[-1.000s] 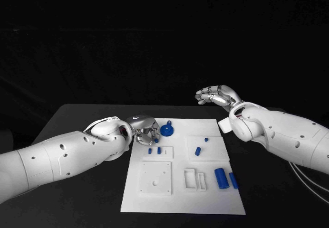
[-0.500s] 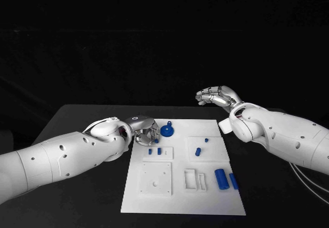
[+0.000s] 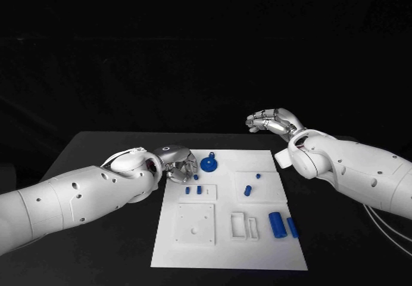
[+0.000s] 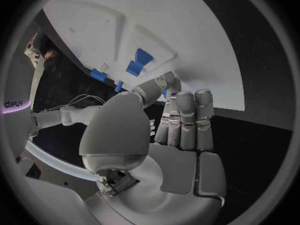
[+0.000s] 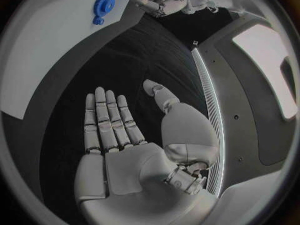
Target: Assemble the parts on the task board
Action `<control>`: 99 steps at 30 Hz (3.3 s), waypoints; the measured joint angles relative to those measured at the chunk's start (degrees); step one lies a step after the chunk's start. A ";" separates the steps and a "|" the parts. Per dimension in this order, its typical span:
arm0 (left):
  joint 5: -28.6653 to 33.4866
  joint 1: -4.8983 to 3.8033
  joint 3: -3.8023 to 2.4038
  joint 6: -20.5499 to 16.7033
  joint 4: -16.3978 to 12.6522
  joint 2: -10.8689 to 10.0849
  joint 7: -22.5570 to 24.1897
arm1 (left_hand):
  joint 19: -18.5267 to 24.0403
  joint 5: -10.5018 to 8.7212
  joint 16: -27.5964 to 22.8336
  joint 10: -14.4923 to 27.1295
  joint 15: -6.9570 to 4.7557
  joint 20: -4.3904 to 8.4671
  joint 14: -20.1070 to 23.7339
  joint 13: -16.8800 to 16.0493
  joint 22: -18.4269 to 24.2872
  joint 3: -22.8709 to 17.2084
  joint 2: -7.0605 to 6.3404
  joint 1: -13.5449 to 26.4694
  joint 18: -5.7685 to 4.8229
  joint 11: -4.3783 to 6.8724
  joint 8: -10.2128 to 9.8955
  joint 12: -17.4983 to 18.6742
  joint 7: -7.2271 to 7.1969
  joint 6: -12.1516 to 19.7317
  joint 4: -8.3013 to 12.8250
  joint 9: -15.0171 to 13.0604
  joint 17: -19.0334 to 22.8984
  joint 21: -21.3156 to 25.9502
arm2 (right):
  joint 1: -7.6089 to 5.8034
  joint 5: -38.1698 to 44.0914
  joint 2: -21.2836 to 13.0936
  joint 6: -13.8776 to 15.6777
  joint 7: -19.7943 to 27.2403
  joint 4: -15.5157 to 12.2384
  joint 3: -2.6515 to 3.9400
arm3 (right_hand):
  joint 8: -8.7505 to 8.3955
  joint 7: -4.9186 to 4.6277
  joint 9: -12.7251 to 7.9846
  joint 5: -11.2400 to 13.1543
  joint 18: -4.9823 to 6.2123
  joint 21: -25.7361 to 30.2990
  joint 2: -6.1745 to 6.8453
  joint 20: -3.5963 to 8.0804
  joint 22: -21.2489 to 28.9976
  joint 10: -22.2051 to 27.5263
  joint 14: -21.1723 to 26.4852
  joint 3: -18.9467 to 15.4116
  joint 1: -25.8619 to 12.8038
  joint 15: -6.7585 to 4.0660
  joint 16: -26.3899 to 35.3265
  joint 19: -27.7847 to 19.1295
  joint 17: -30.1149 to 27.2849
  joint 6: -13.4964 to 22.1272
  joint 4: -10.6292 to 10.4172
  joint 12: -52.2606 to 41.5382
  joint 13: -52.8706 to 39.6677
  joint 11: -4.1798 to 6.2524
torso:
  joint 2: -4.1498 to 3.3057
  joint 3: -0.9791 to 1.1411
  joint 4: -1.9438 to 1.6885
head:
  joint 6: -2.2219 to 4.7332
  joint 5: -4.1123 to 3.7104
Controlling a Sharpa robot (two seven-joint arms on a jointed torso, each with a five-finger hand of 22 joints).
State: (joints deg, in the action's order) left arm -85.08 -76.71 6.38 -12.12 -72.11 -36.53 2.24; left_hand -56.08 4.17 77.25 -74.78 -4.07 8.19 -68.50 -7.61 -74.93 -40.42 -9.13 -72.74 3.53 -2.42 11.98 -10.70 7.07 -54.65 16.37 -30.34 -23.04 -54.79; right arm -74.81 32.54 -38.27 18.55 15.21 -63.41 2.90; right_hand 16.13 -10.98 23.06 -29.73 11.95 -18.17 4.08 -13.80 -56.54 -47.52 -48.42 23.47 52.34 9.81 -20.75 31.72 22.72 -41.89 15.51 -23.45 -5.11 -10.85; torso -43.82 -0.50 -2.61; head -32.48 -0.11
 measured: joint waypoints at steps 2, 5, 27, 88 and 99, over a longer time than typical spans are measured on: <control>0.00 0.00 0.00 -0.07 0.15 -0.04 -0.07 | 0.00 0.00 0.00 0.00 0.06 0.00 0.06 0.00 0.00 0.00 -0.23 -0.23 0.00 0.00 0.00 0.00 0.00 0.00 0.00 0.06 0.00 0.00 | 0.02 0.00 -0.06 -0.04 -0.02 0.00 0.00 | 0.00 0.00 0.00 0.00 0.00 0.00 0.00 0.00 0.00 0.00 0.00 0.00 0.00 0.00 0.00 0.00 -0.03 0.00 0.00 0.00 0.00 0.00 | 0.00 0.00 0.00 | 0.05 -0.01; 0.03 0.00 0.00 -0.23 0.40 -0.17 -0.18 | 0.00 0.00 0.00 0.00 0.06 -0.01 0.06 0.00 0.00 0.00 -0.23 -0.23 0.00 0.00 0.00 0.00 0.00 0.00 0.00 0.07 0.00 0.00 | 0.06 0.01 -0.28 -0.20 -0.11 -0.15 0.00 | 0.00 0.00 0.00 0.00 0.01 0.00 0.00 0.00 0.00 0.00 0.00 0.00 0.00 0.00 0.00 0.00 -0.05 0.00 0.00 0.00 0.00 0.00 | 0.00 0.00 0.00 | 0.09 -0.05; 46.41 -0.21 -0.75 -2.54 3.83 -4.63 5.90 | 6.34 1.10 -9.77 3.15 2.12 -1.62 6.05 -0.03 1.62 2.19 -0.73 5.61 -0.06 -1.78 0.97 2.50 1.25 0.17 -0.51 0.14 4.91 6.27 | 0.39 26.71 -8.76 -10.62 -6.70 -8.22 -0.01 | 4.28 1.47 2.12 6.33 3.59 -6.20 1.12 2.92 -0.92 -13.74 -13.18 5.48 12.75 -6.33 -9.01 15.51 5.89 -8.24 1.33 -2.20 -0.81 4.91 | 0.07 0.01 0.03 | 1.45 -2.72; 67.87 -0.19 -0.71 0.08 -1.50 -8.44 12.79 | 20.74 1.10 -39.98 5.59 10.88 -9.12 17.04 2.40 5.42 8.71 0.76 9.04 -2.23 -4.85 2.39 6.28 2.03 2.65 -0.17 0.17 11.77 20.06 | 2.51 68.48 -9.10 -12.63 -20.61 -18.60 -2.34 | 3.50 3.21 2.17 22.65 2.39 -15.74 6.79 9.91 -5.30 -24.08 -24.92 18.59 12.97 -11.73 -17.64 31.03 20.95 -14.28 -1.16 12.37 -6.16 6.86 | -0.05 0.05 0.04 | 0.84 -4.20; 67.90 -0.19 -0.71 0.13 -1.56 -8.57 12.67 | 20.74 1.10 -39.98 5.59 10.68 -9.12 16.85 2.47 5.37 8.71 0.76 9.04 -2.23 -4.85 2.39 6.28 2.03 2.65 -0.17 0.17 11.57 20.26 | 2.54 70.28 -8.85 -12.55 -21.65 -18.76 -2.52 | 3.81 4.27 2.74 25.37 2.40 -16.21 7.02 9.90 -5.90 -24.48 -25.16 24.22 12.74 -11.83 -17.86 31.02 21.78 -16.01 -2.80 13.08 -7.51 7.06 | -0.04 -0.02 0.00 | 0.62 -4.43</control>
State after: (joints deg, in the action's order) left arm -17.18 -76.90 5.67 -11.98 -73.66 -45.10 14.91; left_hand -35.34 5.27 37.27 -69.19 6.61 -0.94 -51.65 -5.14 -69.56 -31.72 -8.36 -63.70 1.30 -7.27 14.37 -4.41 9.10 -52.01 16.20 -30.17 -11.47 -34.53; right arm -72.27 102.82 -47.12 6.00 -6.44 -82.17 0.38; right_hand 19.94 -6.70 25.80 -4.36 14.35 -34.39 11.10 -3.90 -62.45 -71.99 -73.57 47.69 65.08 -2.02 -38.61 62.74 44.50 -57.89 12.72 -10.37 -12.62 -3.78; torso -43.87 -0.52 -2.61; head -31.85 -4.54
